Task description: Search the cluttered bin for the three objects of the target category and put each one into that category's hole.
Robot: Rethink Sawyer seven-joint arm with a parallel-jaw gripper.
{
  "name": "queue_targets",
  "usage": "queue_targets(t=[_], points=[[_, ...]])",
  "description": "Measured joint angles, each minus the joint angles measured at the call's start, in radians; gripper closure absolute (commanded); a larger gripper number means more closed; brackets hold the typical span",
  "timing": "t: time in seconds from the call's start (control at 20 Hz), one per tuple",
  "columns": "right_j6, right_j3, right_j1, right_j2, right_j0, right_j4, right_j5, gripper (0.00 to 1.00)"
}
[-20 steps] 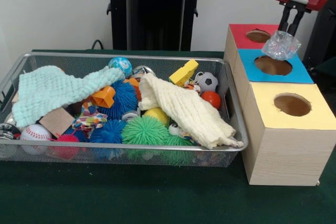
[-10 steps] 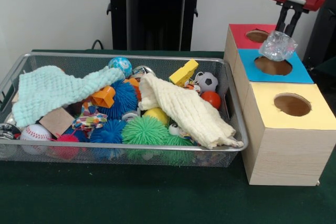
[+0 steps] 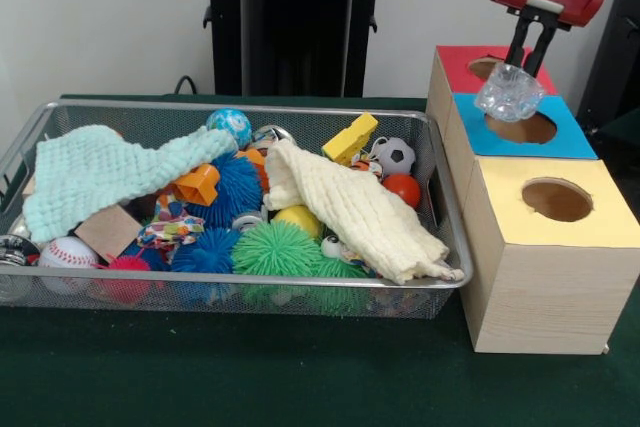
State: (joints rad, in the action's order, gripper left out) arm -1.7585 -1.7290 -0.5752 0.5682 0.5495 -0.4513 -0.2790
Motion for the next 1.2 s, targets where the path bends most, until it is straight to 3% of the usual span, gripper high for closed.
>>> queue_targets(t=[1.2], points=[[-0.001,0.000,0.053,0.000,0.023,-0.026,0.019,1.00]])
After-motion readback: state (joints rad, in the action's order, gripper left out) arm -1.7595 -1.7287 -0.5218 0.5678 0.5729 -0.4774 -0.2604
